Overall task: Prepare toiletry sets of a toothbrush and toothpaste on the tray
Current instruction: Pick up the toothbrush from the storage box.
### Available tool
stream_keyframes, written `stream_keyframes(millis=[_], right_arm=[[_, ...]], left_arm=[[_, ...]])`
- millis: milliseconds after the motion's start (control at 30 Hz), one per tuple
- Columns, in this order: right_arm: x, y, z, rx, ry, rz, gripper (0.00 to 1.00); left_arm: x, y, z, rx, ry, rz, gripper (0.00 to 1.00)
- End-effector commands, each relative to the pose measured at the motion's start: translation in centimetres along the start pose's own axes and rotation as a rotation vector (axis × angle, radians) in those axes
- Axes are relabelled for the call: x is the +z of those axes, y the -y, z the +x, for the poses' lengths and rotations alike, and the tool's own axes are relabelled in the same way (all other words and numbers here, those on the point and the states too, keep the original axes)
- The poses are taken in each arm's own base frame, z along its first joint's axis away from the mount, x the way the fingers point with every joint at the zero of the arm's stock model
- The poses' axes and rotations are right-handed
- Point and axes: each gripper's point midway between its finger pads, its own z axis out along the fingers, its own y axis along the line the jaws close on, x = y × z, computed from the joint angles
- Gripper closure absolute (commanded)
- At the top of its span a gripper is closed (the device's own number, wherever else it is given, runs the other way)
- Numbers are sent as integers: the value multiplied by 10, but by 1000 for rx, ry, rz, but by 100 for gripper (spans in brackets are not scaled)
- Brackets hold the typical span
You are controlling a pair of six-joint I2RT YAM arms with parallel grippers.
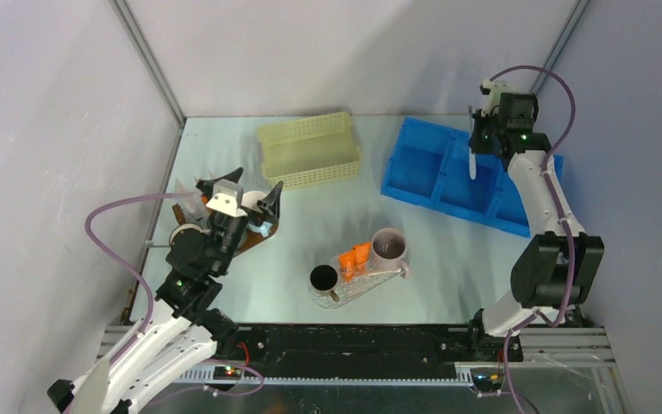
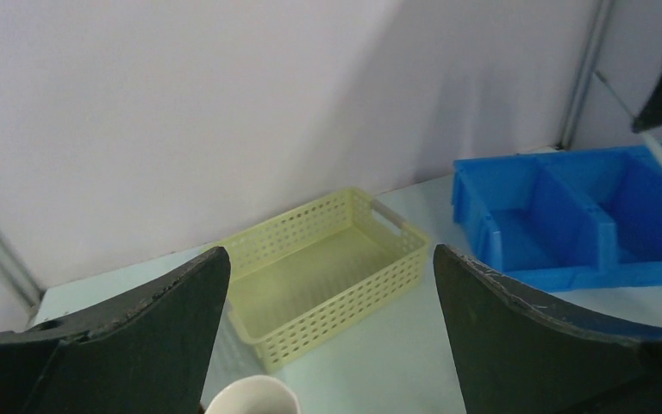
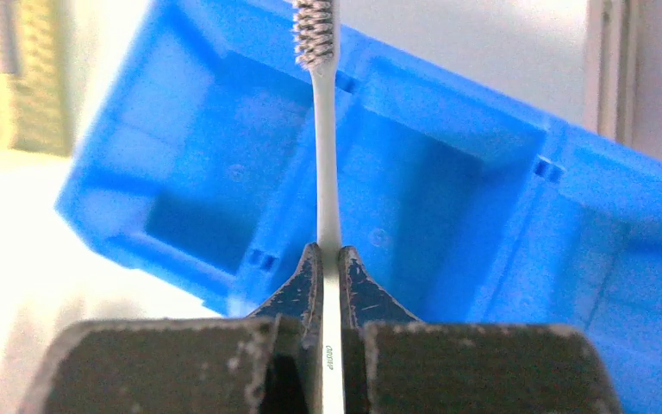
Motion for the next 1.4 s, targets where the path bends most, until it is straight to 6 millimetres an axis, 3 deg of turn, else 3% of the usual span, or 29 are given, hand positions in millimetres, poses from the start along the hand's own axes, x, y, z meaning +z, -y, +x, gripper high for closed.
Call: stream_keyframes(millis=[0,167,367,667,867,1067,1367], right_arm=[[-37,-46,-39,-87,167,-156,100],[-74,-116,-46,-180,241,-352,100],[-118,-180,-46,-257,301,-563,100],[-188,-254,-32,-364,373,-840,100],[-217,-280,-16,-455,393,-933,100],[-234,-299,4,-558,397,-997,100],[-238,-314,32,-717,393,-996,100]], left_arm=[[9,26,-26,-47,39,142,5],[21,49,-38,-90,40,252,5],[34,81,-50,-174,49,395,5],[55,114,-62,-325,43,525,7],[53,128,-66,-315,-39,616,7],[37,142,-68,-250,-143,748,7],[21,128,-64,-201,-367,723,7]])
